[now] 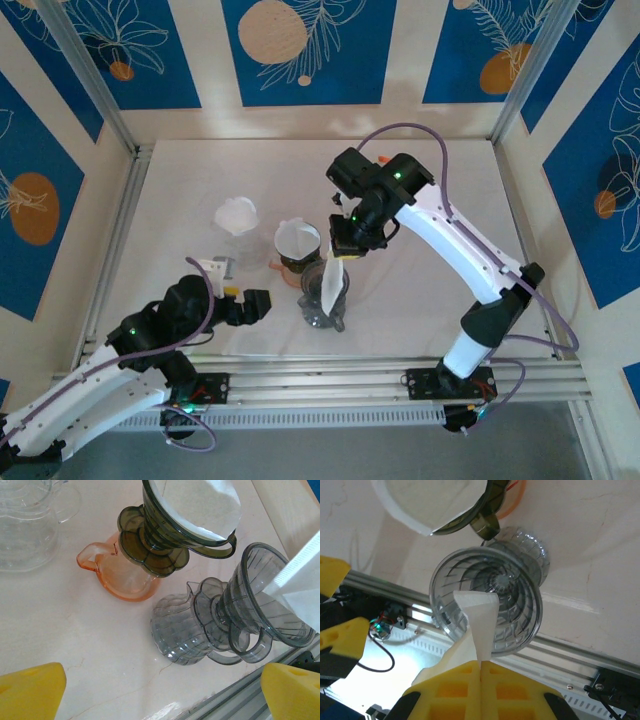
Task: Place the coffee filter in the dripper
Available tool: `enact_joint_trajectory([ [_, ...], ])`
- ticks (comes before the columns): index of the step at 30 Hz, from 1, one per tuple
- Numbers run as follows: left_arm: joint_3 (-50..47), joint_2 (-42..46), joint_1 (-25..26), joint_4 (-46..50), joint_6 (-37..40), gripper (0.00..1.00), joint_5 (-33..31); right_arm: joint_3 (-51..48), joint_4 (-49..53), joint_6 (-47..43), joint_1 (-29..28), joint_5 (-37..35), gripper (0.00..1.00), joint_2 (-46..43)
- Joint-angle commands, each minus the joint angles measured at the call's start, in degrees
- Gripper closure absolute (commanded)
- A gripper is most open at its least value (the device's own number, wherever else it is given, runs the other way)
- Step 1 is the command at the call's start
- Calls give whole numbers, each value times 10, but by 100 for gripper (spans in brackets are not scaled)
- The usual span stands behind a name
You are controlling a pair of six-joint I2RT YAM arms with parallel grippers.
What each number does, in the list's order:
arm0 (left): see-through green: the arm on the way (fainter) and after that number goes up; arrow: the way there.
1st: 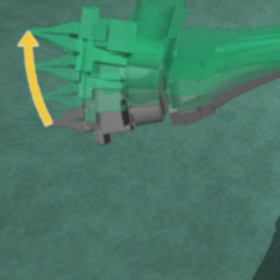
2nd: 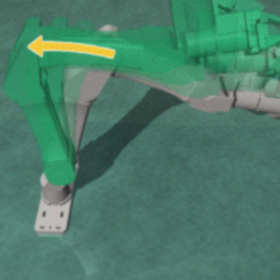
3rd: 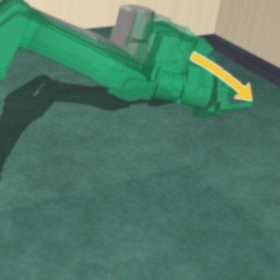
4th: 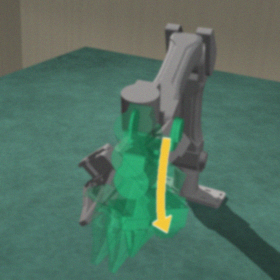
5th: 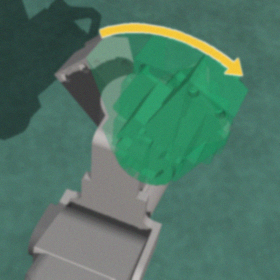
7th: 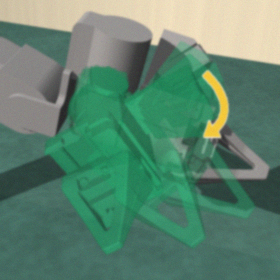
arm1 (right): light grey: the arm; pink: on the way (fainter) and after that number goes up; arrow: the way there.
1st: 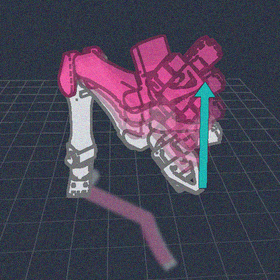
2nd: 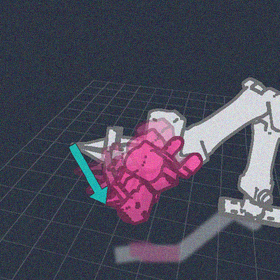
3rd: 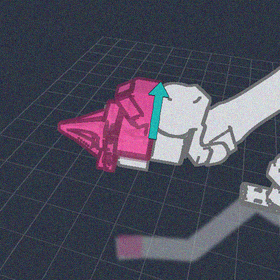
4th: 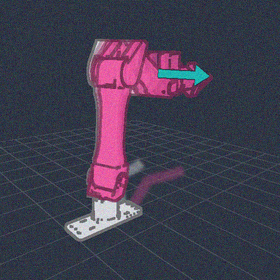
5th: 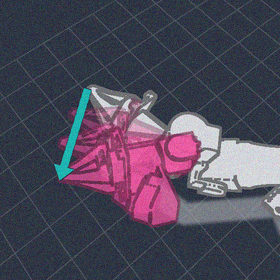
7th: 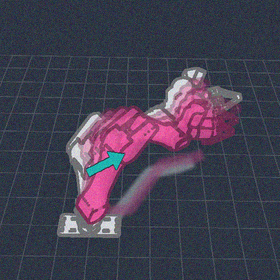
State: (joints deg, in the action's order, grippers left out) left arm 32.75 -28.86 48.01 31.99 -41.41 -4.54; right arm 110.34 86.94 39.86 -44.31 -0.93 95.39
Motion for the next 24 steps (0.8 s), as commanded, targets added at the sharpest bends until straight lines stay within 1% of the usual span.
enact_joint_trajectory([
  [1,16,5,-5,-6,11,0,10,-15,-4,11,3,-10,100,22],
  [6,13,3,-5,-11,9,0,13,-21,-21,8,-2,-19,100,43],
  [14,15,-1,-4,-14,11,0,14,-26,-24,-9,-7,-60,100,67],
  [16,15,-1,-5,-13,11,0,14,-20,-22,-12,-7,-67,98,70],
  [17,15,-1,-4,-13,11,0,15,-17,-20,-14,-8,-69,96,70],
  [18,15,-1,-5,-14,11,0,15,-14,-22,-17,-8,-72,91,70],
  [21,14,-2,-4,-15,10,0,16,3,-21,-23,-14,-84,75,66],
  [24,15,-4,-5,-16,10,0,18,17,-25,-30,-26,-110,62,54],
])
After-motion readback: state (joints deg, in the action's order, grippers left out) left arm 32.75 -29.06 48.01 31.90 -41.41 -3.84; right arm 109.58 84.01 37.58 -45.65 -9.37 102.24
